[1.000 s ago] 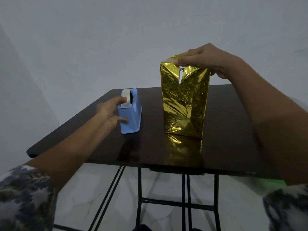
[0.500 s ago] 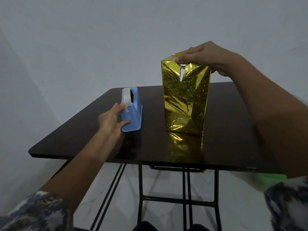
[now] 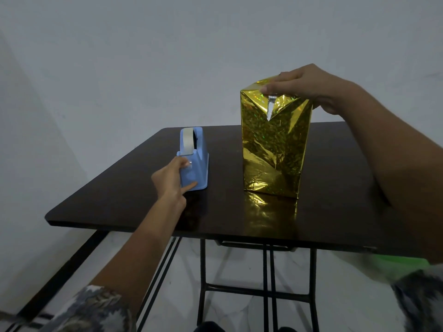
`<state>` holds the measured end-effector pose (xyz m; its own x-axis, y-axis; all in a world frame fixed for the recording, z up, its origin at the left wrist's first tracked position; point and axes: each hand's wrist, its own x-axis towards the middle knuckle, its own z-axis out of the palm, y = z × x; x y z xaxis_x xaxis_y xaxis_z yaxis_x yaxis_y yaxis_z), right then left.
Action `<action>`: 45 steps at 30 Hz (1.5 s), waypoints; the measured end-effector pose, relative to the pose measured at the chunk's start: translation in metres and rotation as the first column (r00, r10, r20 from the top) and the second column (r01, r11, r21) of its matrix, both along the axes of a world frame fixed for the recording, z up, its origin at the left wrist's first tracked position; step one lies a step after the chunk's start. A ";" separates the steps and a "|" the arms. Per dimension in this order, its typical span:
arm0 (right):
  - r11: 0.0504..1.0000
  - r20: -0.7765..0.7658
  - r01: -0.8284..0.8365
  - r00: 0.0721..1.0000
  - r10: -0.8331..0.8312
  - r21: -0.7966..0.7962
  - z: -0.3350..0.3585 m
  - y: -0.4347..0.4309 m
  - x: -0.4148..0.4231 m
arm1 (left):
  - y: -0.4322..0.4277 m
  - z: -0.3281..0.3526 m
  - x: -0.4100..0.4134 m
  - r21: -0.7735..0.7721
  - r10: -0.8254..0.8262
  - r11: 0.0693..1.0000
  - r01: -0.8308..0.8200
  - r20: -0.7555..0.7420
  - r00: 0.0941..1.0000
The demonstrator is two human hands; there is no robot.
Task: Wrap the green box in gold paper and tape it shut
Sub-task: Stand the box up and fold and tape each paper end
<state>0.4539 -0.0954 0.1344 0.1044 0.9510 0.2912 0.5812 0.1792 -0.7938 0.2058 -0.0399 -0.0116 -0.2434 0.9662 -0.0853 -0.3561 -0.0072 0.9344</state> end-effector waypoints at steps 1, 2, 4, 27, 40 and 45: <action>1.000 0.008 0.002 1.000 -0.002 -0.005 0.000 0.000 0.000 | 0.001 0.001 0.001 -0.001 0.018 1.000 -0.018 -0.020 1.000; 1.000 0.021 0.012 1.000 -0.012 -0.011 0.000 0.000 -0.001 | 0.003 0.002 0.002 -0.009 0.034 0.999 -0.034 -0.032 0.999; 0.999 0.043 0.038 0.998 -0.038 -0.010 0.000 -0.001 -0.002 | 0.008 -0.001 0.002 -0.024 0.062 0.998 -0.063 -0.042 0.997; 0.998 0.174 -0.043 0.984 0.033 0.055 -0.001 -0.002 0.002 | -0.039 0.086 0.014 0.432 -0.282 0.833 0.346 -0.207 0.937; 0.993 0.203 -0.063 0.978 0.042 0.099 -0.009 -0.004 -0.001 | 0.006 0.155 0.071 0.275 -0.608 0.495 0.824 -0.568 0.554; 0.993 0.202 -0.060 0.979 0.038 0.102 -0.009 -0.003 -0.001 | 0.018 0.152 0.072 0.235 -0.596 0.485 0.843 -0.616 0.515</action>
